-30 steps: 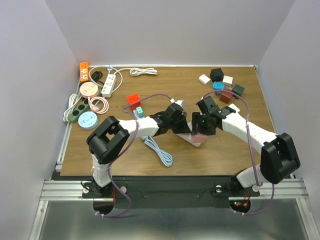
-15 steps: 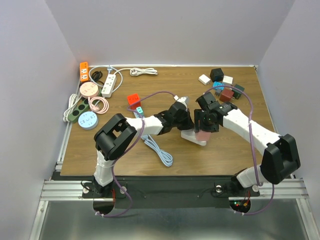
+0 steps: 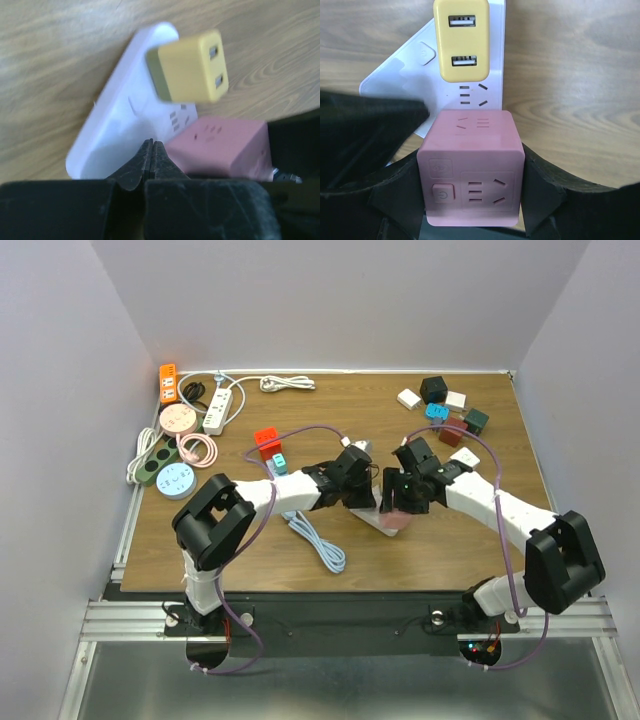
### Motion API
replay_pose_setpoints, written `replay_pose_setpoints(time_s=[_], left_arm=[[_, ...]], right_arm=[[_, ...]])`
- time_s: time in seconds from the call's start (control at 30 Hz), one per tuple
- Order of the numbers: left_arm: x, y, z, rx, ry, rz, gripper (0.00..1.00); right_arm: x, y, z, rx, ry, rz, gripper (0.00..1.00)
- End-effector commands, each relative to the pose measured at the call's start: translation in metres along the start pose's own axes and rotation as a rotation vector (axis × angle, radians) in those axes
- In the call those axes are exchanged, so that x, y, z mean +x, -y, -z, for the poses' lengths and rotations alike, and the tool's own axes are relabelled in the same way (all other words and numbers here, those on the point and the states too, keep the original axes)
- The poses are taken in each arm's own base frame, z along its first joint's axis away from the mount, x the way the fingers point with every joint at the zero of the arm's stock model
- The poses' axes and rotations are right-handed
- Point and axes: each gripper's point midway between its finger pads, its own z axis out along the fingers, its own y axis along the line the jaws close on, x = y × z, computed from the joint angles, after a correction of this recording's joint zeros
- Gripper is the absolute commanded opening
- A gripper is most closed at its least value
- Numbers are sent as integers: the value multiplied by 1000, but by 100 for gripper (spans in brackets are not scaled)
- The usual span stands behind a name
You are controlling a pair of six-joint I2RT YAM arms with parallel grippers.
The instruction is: Pull the plug off the socket
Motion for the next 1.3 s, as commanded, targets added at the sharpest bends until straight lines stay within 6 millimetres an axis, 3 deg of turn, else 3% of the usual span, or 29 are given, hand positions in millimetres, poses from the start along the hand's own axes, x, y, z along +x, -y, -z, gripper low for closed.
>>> replay_pose_setpoints(time_s=[0.0,0.13,0.27,0.37,0.6,0.77,0.87,1.03,1.17,1.27], left_arm=[[49,-40,19,-141,-172,-23,0],[64,-46,17,-145,-214,-34,0],[88,-69,6,-213,-294,-48,0],[106,-98,-5,-297,-334,-54,0],[149,-156,-24,-447,-466,-107,0],[170,-176,-26,-476,-519,-108,0],[175,-183,-27,-486,-529,-108,0],[177,-186,-26,-492,-532,-102,0],[157,-172,-23,-469,-461,-105,0],[133,-151,-18,-436,-398,-110,0]], right_arm=[[-38,-26,0,-90,127,-19,0],[-42,-29,-2,-93,127,-14,0],[-48,-34,0,-107,134,-14,0],[-60,-41,10,-129,169,-11,0],[-92,-67,59,-234,276,-35,0],[-115,-66,92,-210,365,-53,0],[-120,-62,100,-192,392,-64,0],[-120,-47,104,-103,397,-80,0],[-125,11,111,158,481,-150,0],[-127,47,116,272,522,-196,0]])
